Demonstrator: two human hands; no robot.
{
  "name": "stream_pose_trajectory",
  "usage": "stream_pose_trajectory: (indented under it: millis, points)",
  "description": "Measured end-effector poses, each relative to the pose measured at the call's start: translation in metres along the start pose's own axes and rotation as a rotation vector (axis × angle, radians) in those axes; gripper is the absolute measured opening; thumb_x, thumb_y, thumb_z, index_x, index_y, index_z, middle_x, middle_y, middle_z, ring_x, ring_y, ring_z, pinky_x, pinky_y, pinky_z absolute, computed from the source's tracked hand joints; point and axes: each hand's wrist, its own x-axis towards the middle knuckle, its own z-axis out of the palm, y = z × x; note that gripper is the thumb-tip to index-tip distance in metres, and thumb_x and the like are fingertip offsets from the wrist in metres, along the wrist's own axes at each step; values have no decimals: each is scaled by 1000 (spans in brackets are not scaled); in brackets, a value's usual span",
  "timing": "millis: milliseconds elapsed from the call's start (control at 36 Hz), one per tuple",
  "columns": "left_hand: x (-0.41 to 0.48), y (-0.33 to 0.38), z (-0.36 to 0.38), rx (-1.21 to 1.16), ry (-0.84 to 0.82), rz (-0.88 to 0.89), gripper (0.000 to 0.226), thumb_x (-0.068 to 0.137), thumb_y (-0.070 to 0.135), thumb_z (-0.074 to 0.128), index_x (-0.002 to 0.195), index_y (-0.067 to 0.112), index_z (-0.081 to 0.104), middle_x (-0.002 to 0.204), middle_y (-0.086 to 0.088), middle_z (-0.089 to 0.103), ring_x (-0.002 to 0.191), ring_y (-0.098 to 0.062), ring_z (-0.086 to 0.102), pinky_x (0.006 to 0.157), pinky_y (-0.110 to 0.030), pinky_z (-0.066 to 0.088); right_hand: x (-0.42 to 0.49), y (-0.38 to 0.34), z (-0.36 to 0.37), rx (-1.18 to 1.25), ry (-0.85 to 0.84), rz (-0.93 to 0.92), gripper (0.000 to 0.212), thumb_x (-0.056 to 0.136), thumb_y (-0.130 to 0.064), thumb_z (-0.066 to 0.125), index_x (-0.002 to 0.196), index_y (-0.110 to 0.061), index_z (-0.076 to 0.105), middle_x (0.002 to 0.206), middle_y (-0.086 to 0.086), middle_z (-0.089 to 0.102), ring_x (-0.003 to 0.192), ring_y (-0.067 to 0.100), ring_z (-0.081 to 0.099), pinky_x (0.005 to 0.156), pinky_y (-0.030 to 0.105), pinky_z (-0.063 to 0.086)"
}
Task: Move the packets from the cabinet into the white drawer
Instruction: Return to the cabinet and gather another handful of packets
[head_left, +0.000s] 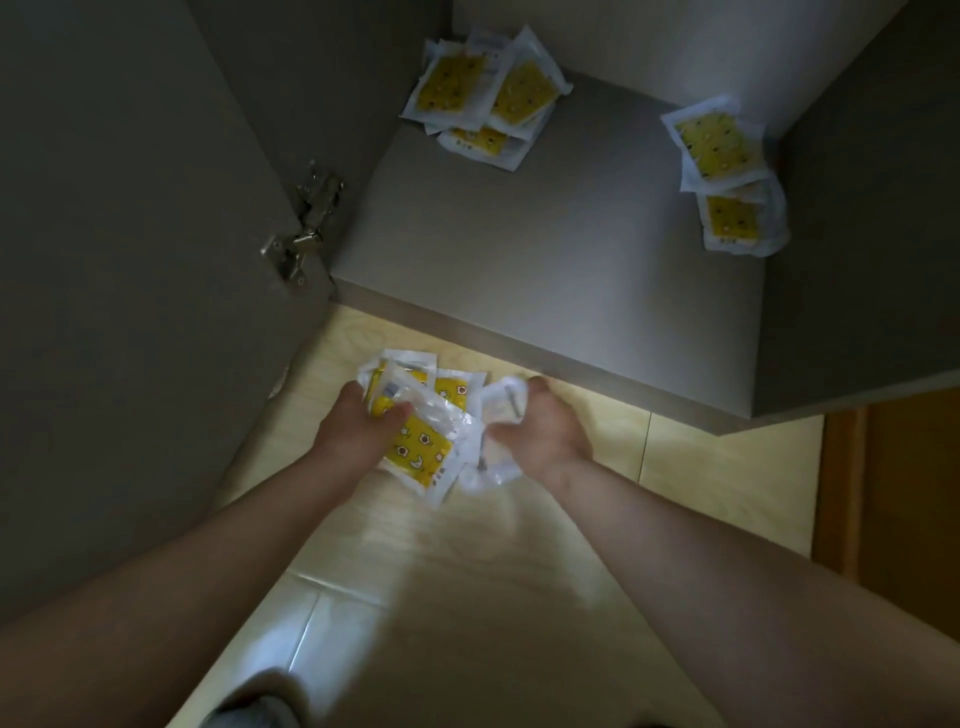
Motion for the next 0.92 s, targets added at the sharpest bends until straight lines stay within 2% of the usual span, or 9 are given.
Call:
stream_pose_trajectory:
  millis: [167, 333, 389, 444, 500, 583, 695, 806, 917]
  points:
    - [0, 3, 7, -91, -147, -46, 31, 95, 17, 51, 126, 12, 47, 115, -14, 61, 96, -30, 62, 78, -40, 52, -9, -15, -9, 110, 356, -215, 32, 95, -23, 49, 125, -14, 46, 105, 16, 64, 95, 36, 60, 72, 36, 44]
    - [-8, 12, 8, -450, -266, -173, 18, 96, 11, 41, 94, 17, 58, 66, -3, 67, 47, -12, 63, 43, -19, 49, -22, -8, 23, -66, 53, -605, 48, 89, -45, 41, 121, -19, 63, 128, 4, 60, 118, 29, 53, 98, 41, 43]
    - [-8, 12, 6, -530, -295, -198, 25, 100, 24, 39, 89, 16, 60, 60, -1, 68, 46, -14, 64, 42, -19, 50, -20, -2, 30, 14, -54, -519, 39, 94, -41, 45, 121, -20, 64, 135, 1, 56, 127, 23, 47, 106, 39, 36]
    - [-9, 12, 4, -548, -320, -200, 31, 101, 34, 37, 97, 16, 62, 75, -5, 72, 58, -17, 68, 54, -27, 56, -18, -1, 34, 177, -82, -452, 31, 96, -30, 49, 117, -16, 67, 131, 2, 58, 125, 20, 49, 107, 39, 36]
    - [-10, 11, 5, -481, -346, -148, 22, 98, 23, 46, 112, 15, 60, 97, -11, 70, 72, -21, 68, 69, -35, 55, -17, -4, 33, 399, -105, -341, 24, 94, -17, 54, 109, -9, 71, 117, -2, 64, 113, 16, 57, 104, 36, 41]
    - [-11, 9, 9, -446, -283, -128, 23, 89, 3, 56, 109, 15, 60, 94, -10, 68, 69, -19, 68, 60, -31, 56, -13, -9, 29, 555, -1, -195, 18, 87, -3, 59, 101, -4, 71, 99, -1, 61, 98, 13, 57, 97, 28, 46]
    - [-17, 16, 12, -458, -251, -124, 25, 86, -2, 60, 103, 17, 60, 93, -7, 68, 76, -22, 66, 67, -34, 55, -1, -10, 32, 620, 124, -5, 36, 59, -32, 75, 91, -32, 59, 117, 5, 55, 106, 27, 59, 92, 43, 50]
    - [-29, 28, -2, -450, -256, -103, 24, 86, -5, 59, 98, 16, 60, 90, -7, 68, 66, -15, 69, 57, -28, 58, -7, -21, 18, 835, -60, 163, 79, 65, -18, 83, 129, -14, 38, 126, 10, 50, 108, 33, 61, 89, 49, 52]
    - [-74, 44, -22, -409, -222, -179, 23, 86, -1, 61, 96, 19, 60, 88, -4, 68, 59, -11, 69, 52, -27, 57, -52, -37, -4, 899, -291, 209, 54, 78, -11, 74, 122, -1, 45, 114, 17, 64, 96, 35, 67, 83, 55, 53]
